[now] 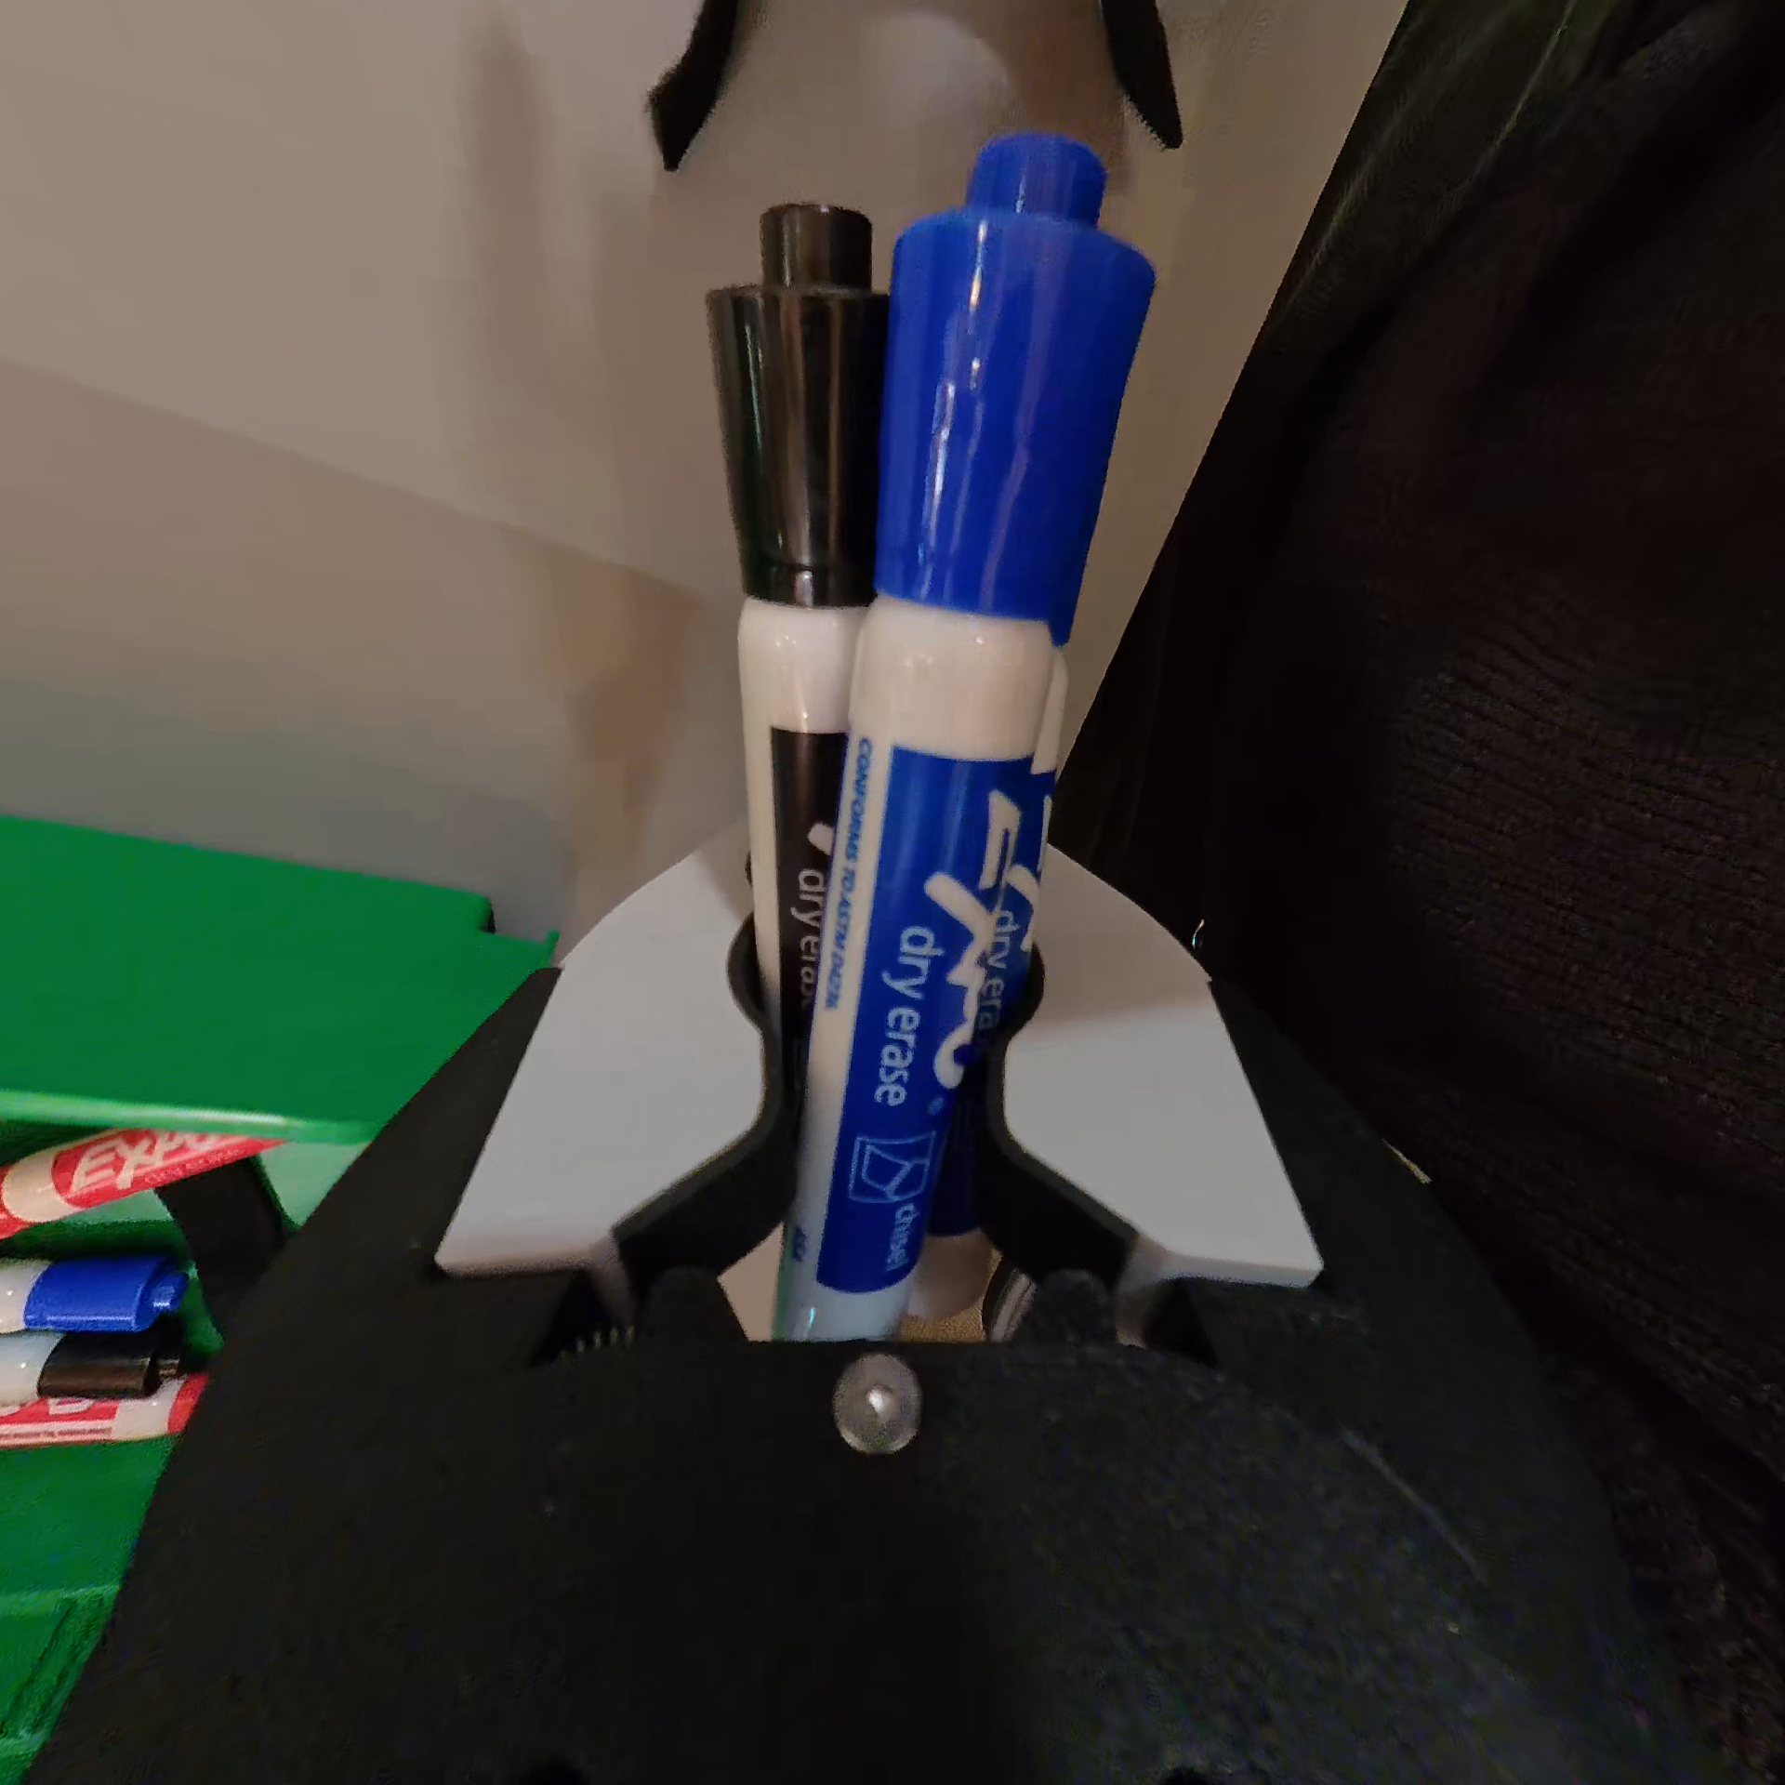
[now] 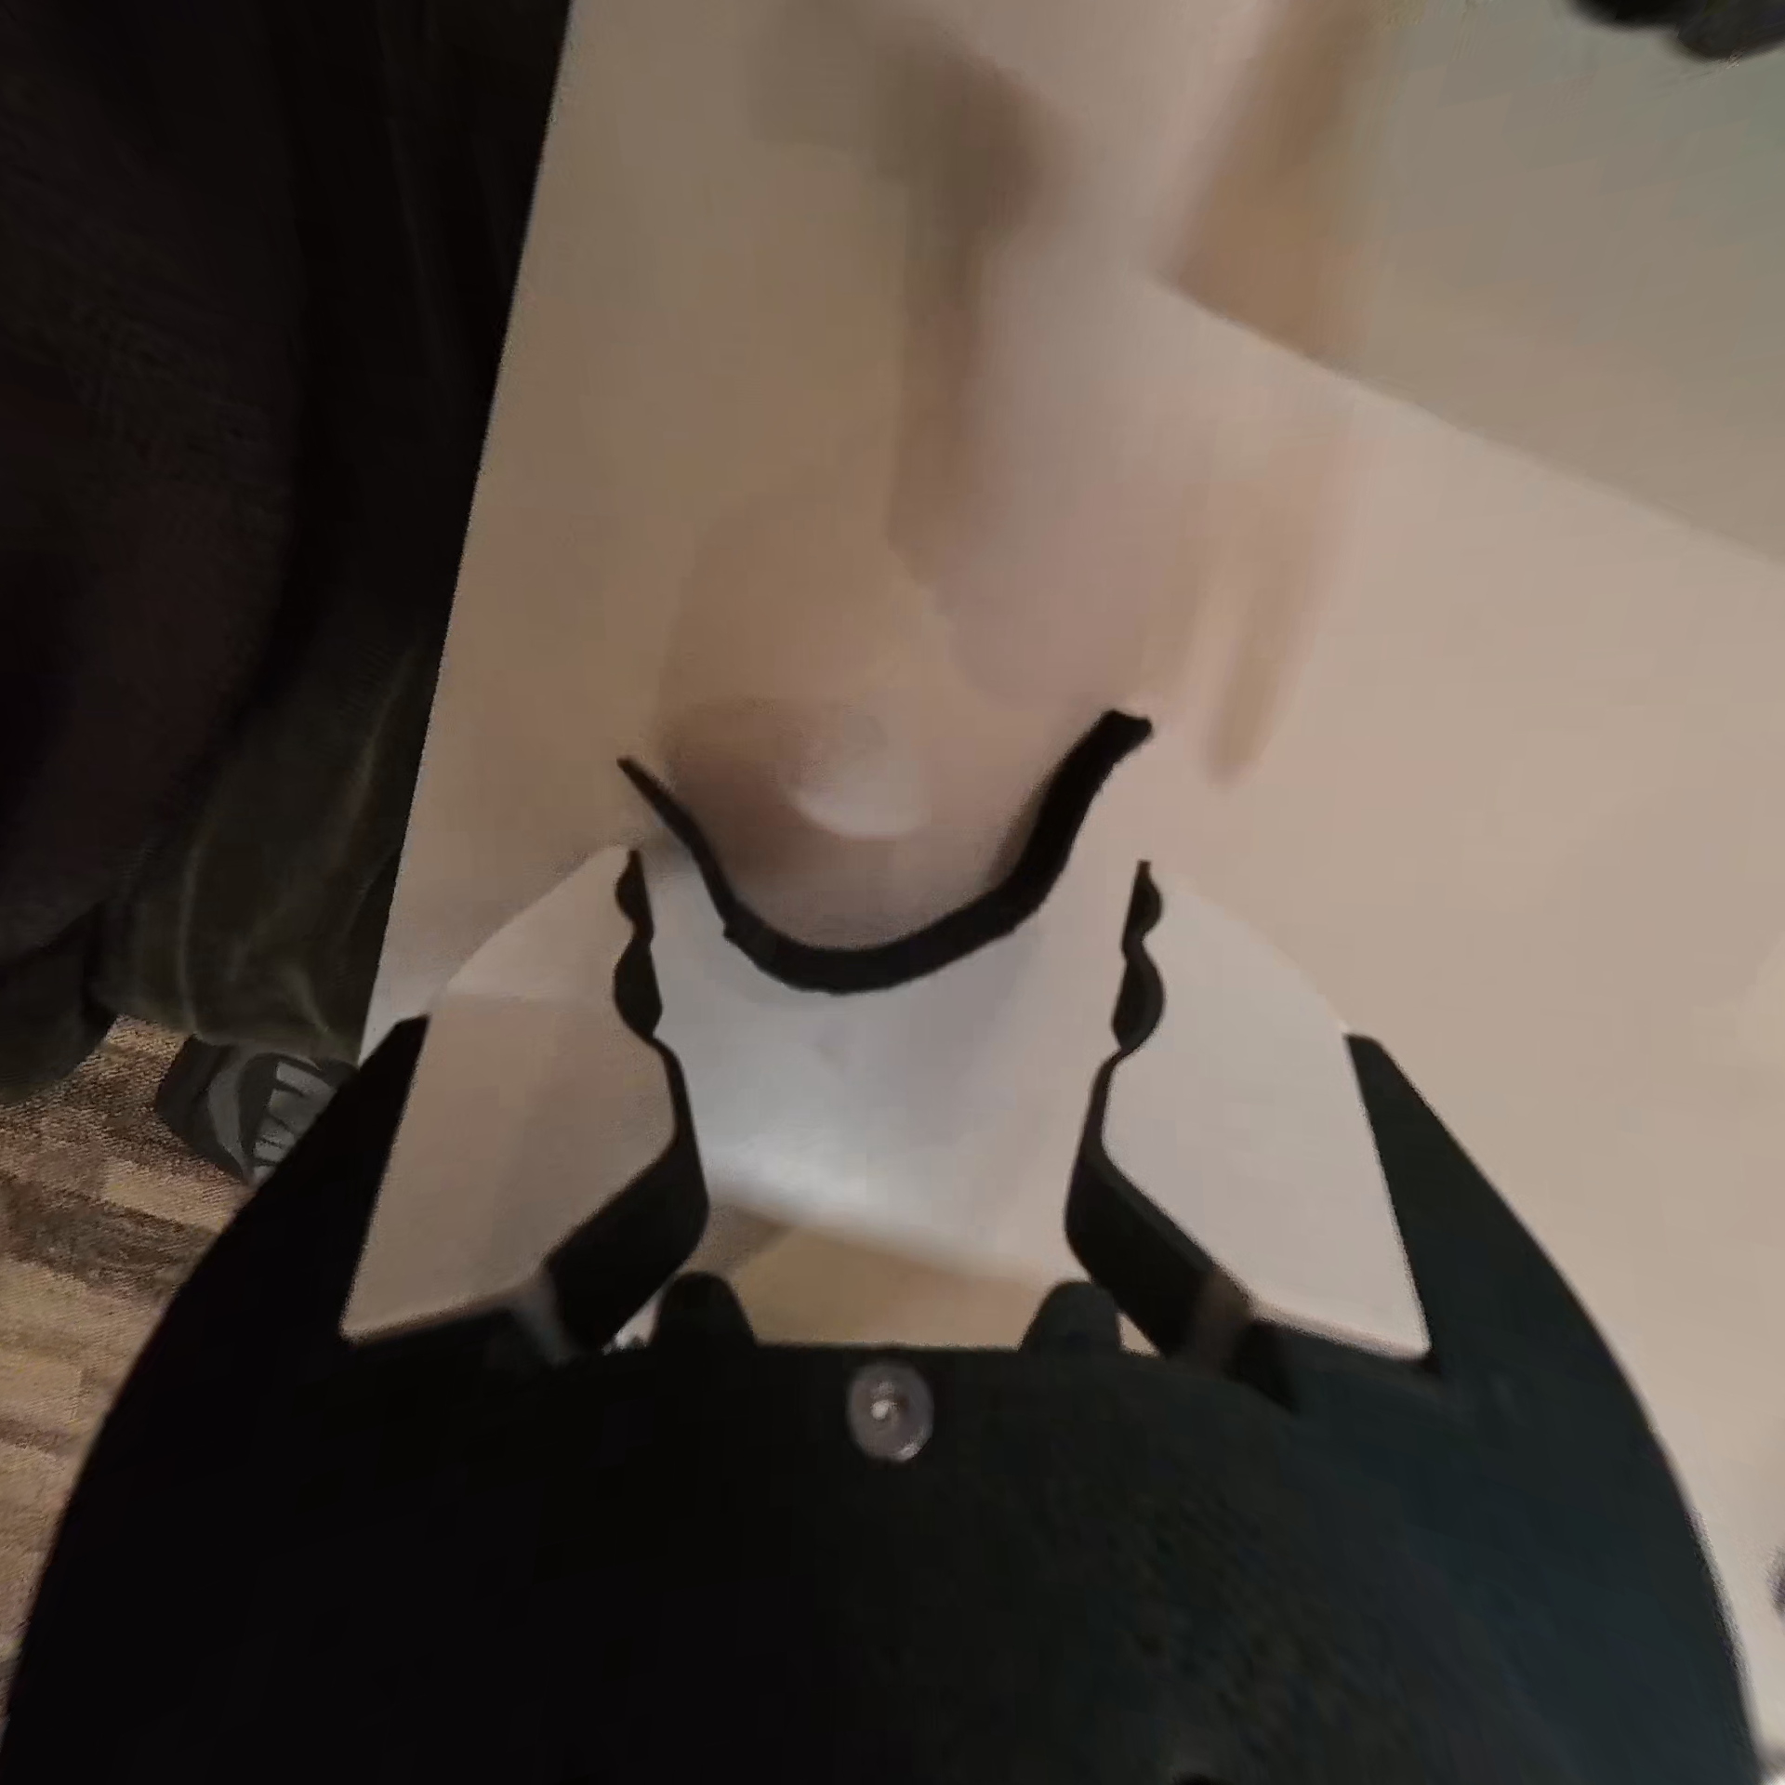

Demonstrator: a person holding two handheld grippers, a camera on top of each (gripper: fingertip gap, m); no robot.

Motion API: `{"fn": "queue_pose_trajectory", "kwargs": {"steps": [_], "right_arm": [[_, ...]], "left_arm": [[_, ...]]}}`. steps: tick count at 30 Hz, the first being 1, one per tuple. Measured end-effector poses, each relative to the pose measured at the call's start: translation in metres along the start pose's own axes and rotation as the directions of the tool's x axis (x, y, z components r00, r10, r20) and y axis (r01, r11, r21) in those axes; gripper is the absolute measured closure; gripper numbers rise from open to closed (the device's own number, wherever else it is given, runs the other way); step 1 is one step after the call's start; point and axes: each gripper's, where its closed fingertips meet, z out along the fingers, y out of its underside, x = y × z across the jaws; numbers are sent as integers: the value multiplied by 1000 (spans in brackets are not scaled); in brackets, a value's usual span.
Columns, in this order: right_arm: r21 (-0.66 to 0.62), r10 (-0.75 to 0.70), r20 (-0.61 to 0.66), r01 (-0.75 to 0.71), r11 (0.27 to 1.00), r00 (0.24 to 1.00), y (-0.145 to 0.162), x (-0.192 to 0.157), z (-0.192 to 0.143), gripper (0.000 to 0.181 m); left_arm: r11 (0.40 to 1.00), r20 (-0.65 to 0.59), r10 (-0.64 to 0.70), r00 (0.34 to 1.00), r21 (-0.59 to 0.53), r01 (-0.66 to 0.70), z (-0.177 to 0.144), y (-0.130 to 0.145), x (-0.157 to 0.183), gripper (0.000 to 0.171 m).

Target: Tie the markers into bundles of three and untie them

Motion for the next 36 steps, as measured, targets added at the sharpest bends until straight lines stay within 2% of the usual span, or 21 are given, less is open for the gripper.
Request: {"fn": "queue_pose_trajectory", "kwargs": {"steps": [4,8,10,12,13,17,20,23,28,32,34,36], "right_arm": [[-9,-18,7,18,1000,1000,0,2,17,100],[-41,-18,54,21,999,998,6,-7,22,95],[-36,-13,54,15,999,998,5,-7,21,103],[-7,-13,52,13,1000,999,1,-7,20,124],[5,-5,54,4,1000,999,0,-7,20,129],[58,37,23,-38,998,999,1,-5,17,131],[195,117,-18,-111,974,993,-7,2,6,136],[400,256,-1,-234,886,967,-20,8,-13,138],[687,426,108,-377,621,898,-41,14,-45,132],[805,463,173,-395,442,869,-57,14,-61,130],[828,467,190,-397,396,864,-65,14,-63,129],[829,466,196,-400,392,863,-71,12,-60,127]], "left_arm": [[1000,0,-10,1000,11,10,-2,3,-3,128],[1000,-9,-9,1000,9,9,0,6,-4,128],[1000,-14,-8,1000,11,8,1,6,-4,128],[1000,-19,-6,1000,13,6,1,6,-4,128],[1000,-21,-6,1000,12,7,1,7,-4,128],[1000,-24,-14,1000,6,14,3,8,-5,128],[1000,-32,-5,999,3,5,5,6,-3,128],[1000,-44,10,999,-11,-10,10,3,0,128],[999,-64,26,998,-25,-27,19,-3,4,128],[999,-71,35,997,-36,-37,23,-6,6,128],[998,-73,40,997,-40,-43,25,-7,8,128],[998,-77,45,996,-38,-49,25,-8,9,128]]}}
